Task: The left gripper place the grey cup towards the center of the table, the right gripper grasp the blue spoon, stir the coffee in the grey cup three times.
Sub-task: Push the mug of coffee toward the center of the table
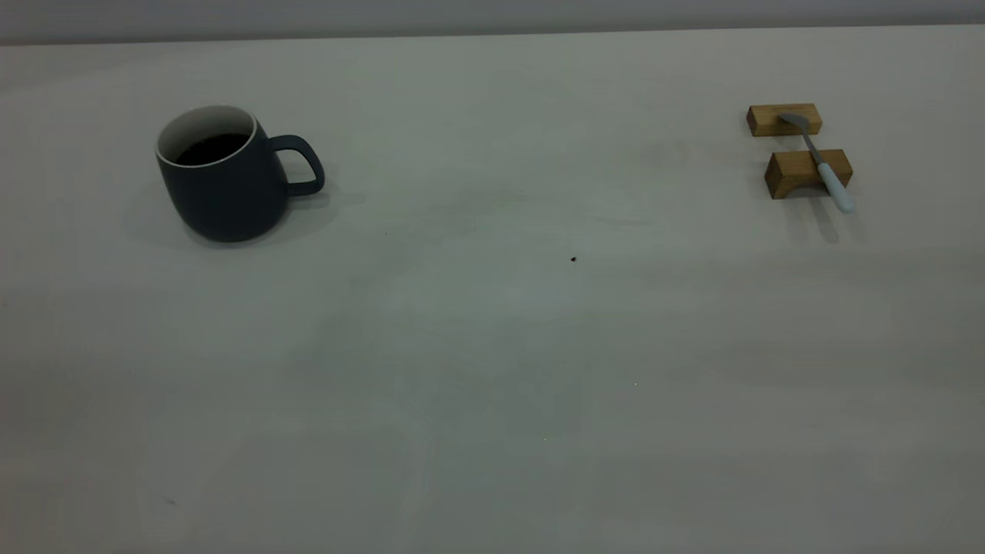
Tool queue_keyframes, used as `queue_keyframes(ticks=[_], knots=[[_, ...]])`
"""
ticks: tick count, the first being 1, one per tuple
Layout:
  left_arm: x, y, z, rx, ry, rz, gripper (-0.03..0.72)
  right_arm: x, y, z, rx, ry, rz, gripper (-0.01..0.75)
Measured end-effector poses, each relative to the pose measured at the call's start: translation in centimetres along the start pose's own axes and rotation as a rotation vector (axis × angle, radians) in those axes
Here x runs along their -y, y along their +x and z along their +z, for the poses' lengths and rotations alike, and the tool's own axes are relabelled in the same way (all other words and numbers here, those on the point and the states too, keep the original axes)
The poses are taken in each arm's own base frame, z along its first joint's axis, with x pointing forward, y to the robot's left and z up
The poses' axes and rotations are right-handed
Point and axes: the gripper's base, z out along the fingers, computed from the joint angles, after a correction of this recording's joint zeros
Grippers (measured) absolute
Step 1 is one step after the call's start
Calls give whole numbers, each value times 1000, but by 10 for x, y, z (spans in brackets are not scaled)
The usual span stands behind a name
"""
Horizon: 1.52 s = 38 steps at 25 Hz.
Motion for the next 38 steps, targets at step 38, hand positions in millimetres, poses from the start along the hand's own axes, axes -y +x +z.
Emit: queue_keyframes(ticks=[38], knots=[[6, -58, 25, -197, -4, 0, 585, 0, 0, 0, 0, 0, 0, 238]])
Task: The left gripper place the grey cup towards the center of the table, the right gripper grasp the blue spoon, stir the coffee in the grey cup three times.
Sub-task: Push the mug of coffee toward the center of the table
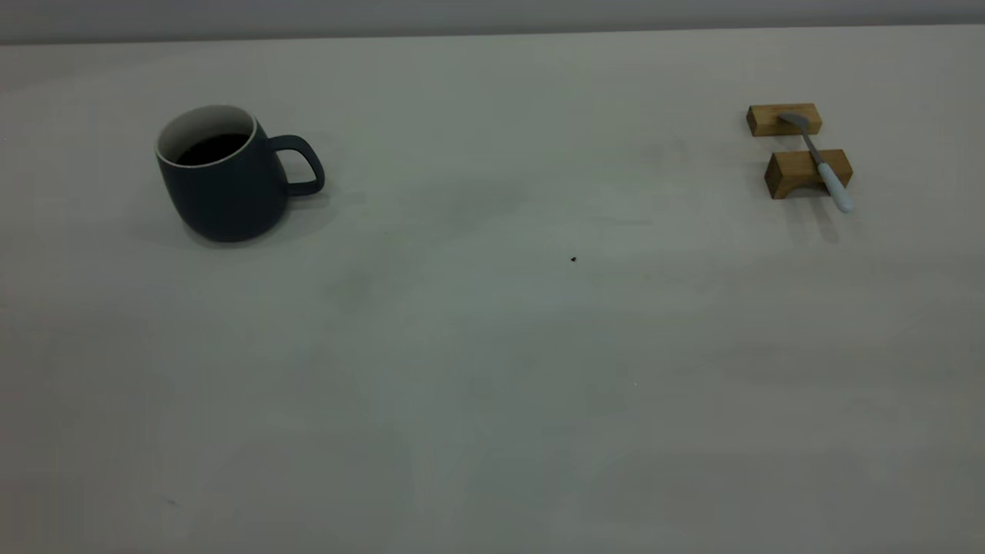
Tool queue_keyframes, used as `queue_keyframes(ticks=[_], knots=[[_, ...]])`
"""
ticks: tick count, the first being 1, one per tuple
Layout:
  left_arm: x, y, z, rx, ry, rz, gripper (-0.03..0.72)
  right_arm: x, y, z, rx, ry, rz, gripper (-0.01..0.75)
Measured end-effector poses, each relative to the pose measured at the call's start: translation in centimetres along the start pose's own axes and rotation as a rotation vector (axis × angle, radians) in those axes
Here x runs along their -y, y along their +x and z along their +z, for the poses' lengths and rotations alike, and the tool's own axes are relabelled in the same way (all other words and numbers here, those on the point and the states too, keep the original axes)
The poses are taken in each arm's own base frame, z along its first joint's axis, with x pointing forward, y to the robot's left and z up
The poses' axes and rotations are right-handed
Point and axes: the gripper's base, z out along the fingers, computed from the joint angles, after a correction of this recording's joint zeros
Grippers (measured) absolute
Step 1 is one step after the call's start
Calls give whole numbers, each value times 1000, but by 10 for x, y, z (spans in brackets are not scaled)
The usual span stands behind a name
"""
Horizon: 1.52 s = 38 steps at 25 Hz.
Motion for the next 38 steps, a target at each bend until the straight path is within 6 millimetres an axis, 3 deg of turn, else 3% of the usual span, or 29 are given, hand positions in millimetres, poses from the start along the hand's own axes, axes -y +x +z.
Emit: queue_keyframes(ticks=[5, 16, 22, 30, 38], knots=[[4, -49, 44, -99, -7, 7, 585, 0, 0, 0, 0, 0, 0, 238], [11, -122, 196, -317, -4, 119, 585, 0, 0, 0, 0, 0, 0, 238], [14, -150, 273, -385, 18, 241, 585, 0, 0, 0, 0, 0, 0, 238], [17, -191, 346, -370, 84, 589, 585, 0, 0, 0, 0, 0, 0, 238], [18, -194, 405, -486, 227, 1005, 585, 0, 0, 0, 0, 0, 0, 238]])
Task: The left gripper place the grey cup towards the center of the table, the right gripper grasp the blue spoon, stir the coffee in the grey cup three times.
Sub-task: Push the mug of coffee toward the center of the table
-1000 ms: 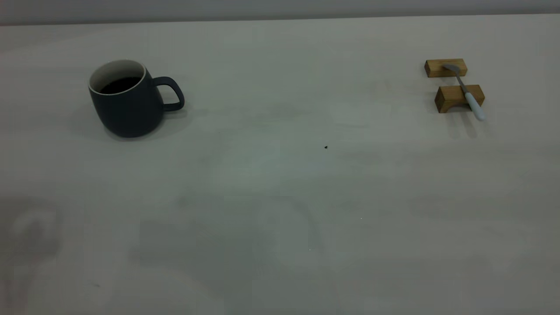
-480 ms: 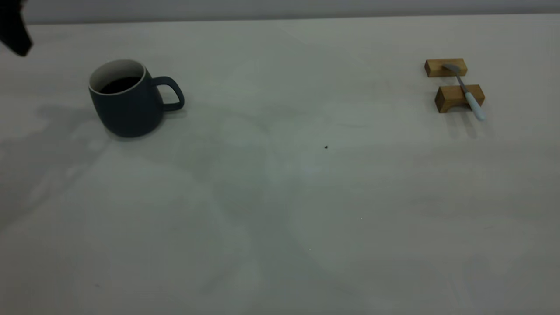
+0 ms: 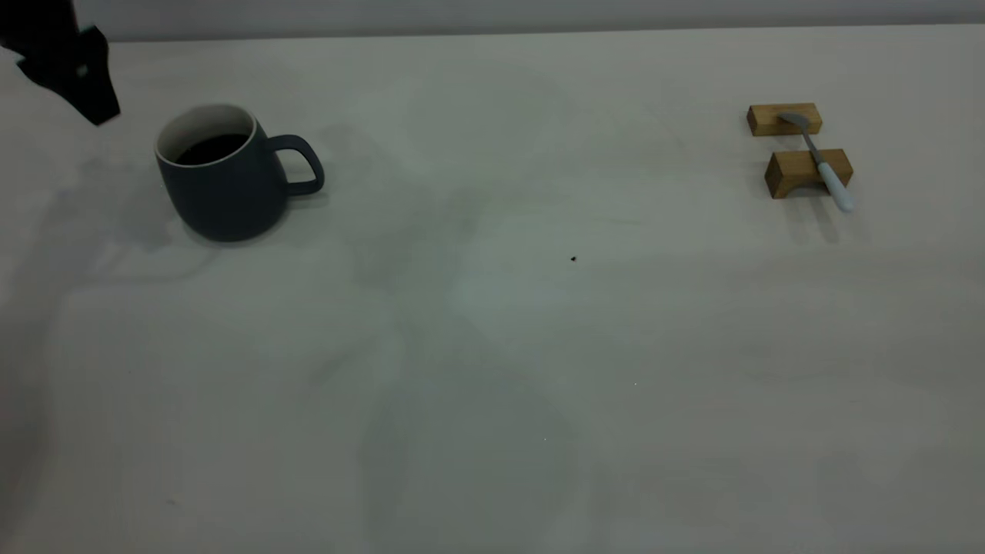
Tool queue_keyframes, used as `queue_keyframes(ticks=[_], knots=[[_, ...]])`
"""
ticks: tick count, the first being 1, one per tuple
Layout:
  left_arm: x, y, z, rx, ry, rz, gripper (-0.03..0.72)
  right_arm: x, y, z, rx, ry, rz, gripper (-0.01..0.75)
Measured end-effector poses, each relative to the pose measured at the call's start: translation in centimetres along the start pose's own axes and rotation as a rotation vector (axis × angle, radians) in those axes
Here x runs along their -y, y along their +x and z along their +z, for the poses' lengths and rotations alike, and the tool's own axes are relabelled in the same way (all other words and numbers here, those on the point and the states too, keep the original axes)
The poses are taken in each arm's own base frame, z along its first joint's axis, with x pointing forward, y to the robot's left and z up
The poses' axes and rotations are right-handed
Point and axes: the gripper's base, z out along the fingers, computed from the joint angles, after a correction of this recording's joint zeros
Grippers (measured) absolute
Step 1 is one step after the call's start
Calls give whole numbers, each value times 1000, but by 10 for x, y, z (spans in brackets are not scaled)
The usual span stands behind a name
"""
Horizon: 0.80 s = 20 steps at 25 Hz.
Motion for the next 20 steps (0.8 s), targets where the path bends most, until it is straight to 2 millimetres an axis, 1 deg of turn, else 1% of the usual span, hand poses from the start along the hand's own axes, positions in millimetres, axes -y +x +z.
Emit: queue_keyframes(ticks=[4, 6, 9, 14, 20], knots=[[-6, -5, 25, -8, 14, 179, 585, 0, 0, 0, 0, 0, 0, 238], [-6, -5, 38, -9, 25, 240, 585, 0, 0, 0, 0, 0, 0, 238], [-2, -4, 50, 5, 56, 341, 585, 0, 0, 0, 0, 0, 0, 238], [2, -11, 52, 92, 77, 510, 585, 0, 0, 0, 0, 0, 0, 238], [7, -18, 57, 210, 104, 621, 585, 0, 0, 0, 0, 0, 0, 238]])
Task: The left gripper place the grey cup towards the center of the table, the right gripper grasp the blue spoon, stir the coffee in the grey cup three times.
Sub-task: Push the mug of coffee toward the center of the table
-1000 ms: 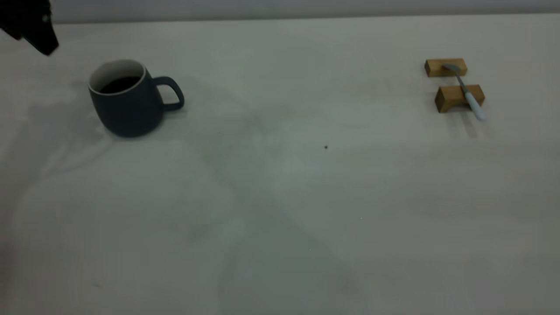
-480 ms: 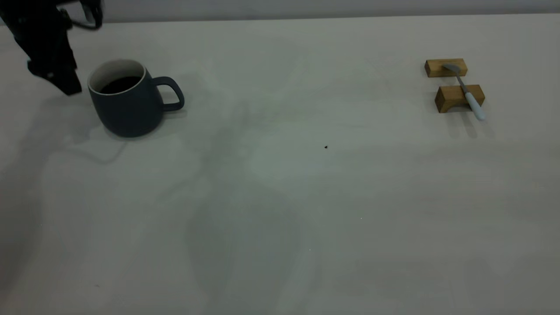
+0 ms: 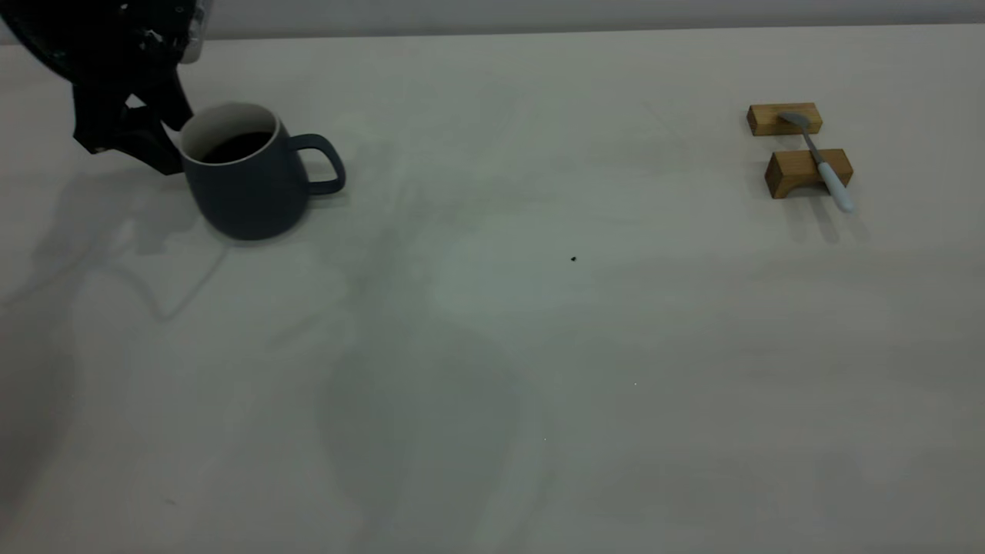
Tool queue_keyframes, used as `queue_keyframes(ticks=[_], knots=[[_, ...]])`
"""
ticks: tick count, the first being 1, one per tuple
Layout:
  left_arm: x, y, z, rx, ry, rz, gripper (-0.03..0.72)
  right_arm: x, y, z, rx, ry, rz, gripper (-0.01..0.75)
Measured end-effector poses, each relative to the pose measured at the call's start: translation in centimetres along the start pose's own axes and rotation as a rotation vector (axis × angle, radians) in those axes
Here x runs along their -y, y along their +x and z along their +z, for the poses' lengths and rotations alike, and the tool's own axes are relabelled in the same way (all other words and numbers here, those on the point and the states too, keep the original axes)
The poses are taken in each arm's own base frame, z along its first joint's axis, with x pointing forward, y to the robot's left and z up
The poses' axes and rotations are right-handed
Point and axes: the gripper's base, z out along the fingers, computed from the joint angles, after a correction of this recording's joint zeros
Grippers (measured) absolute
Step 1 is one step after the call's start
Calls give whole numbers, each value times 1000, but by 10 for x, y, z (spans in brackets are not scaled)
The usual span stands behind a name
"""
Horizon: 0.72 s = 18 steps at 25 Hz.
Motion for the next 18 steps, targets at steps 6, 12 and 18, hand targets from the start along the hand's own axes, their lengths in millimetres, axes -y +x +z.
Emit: queue_keyframes(ticks=[6, 12, 18], knots=[[4, -16, 6, 91, 33, 37, 585, 0, 0, 0, 0, 0, 0, 238], [7, -48, 12, 118, 48, 90, 585, 0, 0, 0, 0, 0, 0, 238], [11, -85, 26, 119, 26, 162, 585, 0, 0, 0, 0, 0, 0, 238]])
